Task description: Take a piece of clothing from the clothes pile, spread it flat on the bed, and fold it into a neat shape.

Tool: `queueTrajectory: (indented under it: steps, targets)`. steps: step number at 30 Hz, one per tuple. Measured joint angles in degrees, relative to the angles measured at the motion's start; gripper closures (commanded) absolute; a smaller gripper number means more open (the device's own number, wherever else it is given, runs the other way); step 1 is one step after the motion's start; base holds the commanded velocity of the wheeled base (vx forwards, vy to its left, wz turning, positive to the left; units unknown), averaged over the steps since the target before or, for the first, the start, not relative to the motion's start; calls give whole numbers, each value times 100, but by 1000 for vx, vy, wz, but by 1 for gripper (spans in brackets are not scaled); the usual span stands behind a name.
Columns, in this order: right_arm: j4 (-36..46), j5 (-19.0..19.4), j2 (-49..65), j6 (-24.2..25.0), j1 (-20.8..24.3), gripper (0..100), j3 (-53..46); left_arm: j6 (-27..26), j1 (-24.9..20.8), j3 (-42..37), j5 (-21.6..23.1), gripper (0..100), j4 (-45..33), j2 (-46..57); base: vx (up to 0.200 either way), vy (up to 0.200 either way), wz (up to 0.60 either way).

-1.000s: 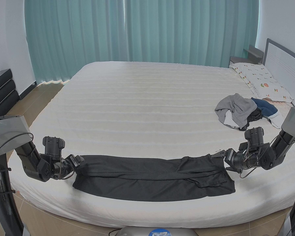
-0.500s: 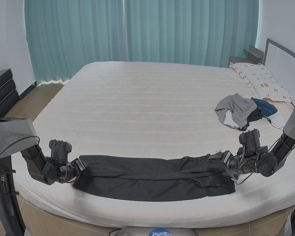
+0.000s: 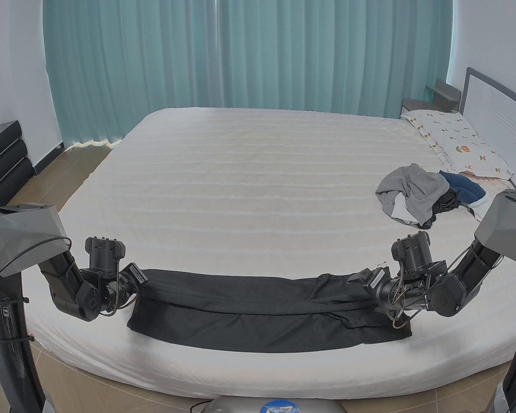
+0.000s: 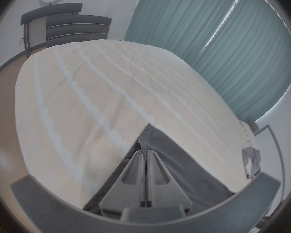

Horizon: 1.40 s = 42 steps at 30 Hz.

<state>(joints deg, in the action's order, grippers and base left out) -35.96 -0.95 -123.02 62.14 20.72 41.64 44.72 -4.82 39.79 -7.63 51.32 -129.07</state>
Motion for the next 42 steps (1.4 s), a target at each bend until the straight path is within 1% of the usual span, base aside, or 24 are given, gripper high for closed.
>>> queueTrajectory:
  steps: [4,9,14,17,18,31,42]
  targets:
    - [11,-57,-212,161,49,0,232,124,-9,12,0,100,199,20,0,0,0]
    - [35,-71,-389,191,68,0,375,367,-48,20,5,100,438,33,0,0,0]
    - [66,-71,-490,207,68,0,457,397,-111,0,6,100,495,49,0,0,0]
    - [90,-79,-538,311,61,0,540,397,-118,-2,9,100,500,51,0,0,0]
    - [134,-83,-557,358,57,100,585,397,-122,-5,9,100,497,51,0,0,0]
    - [668,-93,-607,432,2,100,828,395,-116,20,11,100,500,55,0,0,0]
    - [725,-99,-532,388,-185,100,1036,395,-116,146,9,100,512,62,0,0,0]
